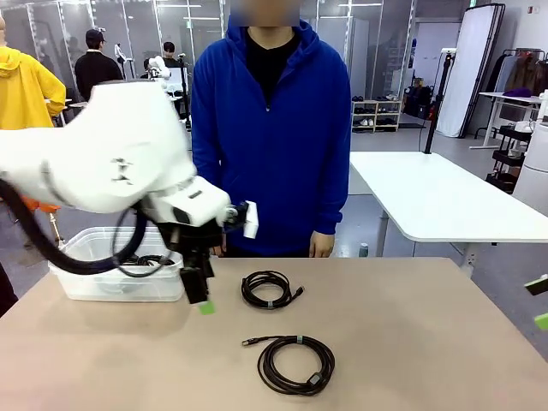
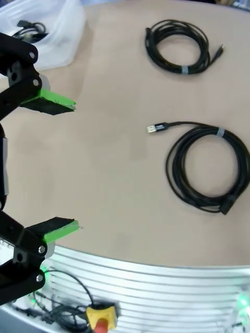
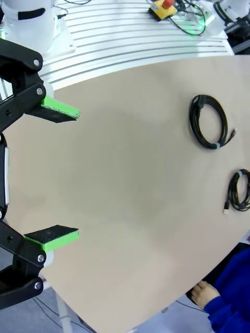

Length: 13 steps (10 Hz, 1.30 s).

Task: Organize and store the cables.
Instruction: Place the USB Extension Cable into the Organizing box.

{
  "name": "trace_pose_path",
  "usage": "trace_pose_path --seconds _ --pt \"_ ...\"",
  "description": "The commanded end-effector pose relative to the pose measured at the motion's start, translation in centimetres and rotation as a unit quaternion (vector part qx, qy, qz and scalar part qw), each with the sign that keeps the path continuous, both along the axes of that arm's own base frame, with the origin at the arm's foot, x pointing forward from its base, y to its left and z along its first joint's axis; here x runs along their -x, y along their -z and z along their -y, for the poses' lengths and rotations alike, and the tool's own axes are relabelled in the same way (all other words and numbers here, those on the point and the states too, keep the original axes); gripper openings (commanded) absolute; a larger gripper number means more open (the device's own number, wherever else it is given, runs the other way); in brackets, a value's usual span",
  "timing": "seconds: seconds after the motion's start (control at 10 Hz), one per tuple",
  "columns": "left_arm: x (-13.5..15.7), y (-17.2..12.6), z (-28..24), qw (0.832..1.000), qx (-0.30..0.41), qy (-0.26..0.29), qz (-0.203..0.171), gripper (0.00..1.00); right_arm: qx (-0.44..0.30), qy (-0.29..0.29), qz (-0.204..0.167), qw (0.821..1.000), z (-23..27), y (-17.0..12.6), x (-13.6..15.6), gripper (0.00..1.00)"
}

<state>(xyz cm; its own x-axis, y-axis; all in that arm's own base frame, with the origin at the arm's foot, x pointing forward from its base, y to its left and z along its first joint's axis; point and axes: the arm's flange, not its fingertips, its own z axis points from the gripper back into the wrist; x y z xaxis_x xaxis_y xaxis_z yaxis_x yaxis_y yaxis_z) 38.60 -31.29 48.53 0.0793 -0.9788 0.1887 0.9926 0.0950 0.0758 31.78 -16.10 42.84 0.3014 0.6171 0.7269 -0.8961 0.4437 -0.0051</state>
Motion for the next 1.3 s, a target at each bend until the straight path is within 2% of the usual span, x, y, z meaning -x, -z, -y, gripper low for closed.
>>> trace_pose_path --seconds 0.0,0.3,0.4,0.5,0.7,1.0,1.2 --pt "-2.5 1.5 4.7 1.0 -0.023 -0.003 0.018 1.0 -0.028 -0.061 0.061 0.996 4.2 0.1 2.8 1.0" --pt "-3.9 4.2 9.4 0.998 -0.05 0.045 0.003 1.0 -0.078 -0.108 0.076 0.988 5.0 1.2 4.0 1.0" --pt "-4.6 5.1 11.0 0.997 -0.06 0.051 0.005 1.0 -0.092 -0.13 0.066 0.985 4.0 1.8 3.0 1.0" --pt "-5.1 5.7 12.3 0.997 -0.061 0.057 0.005 1.0 -0.062 -0.083 0.075 0.992 4.6 0.7 4.8 1.0" --pt "-5.4 6.4 14.2 0.995 -0.066 0.074 0.001 1.0 -0.062 -0.083 0.075 0.992 4.6 0.7 4.8 1.0" --pt "-5.0 8.4 16.2 0.995 -0.084 0.054 0.002 1.0 -0.062 -0.083 0.075 0.992 4.6 0.7 4.8 1.0" --pt "-5.2 10.0 17.1 0.996 -0.073 0.043 -0.016 1.0 -0.062 -0.083 0.075 0.992 4.6 0.7 4.8 1.0"
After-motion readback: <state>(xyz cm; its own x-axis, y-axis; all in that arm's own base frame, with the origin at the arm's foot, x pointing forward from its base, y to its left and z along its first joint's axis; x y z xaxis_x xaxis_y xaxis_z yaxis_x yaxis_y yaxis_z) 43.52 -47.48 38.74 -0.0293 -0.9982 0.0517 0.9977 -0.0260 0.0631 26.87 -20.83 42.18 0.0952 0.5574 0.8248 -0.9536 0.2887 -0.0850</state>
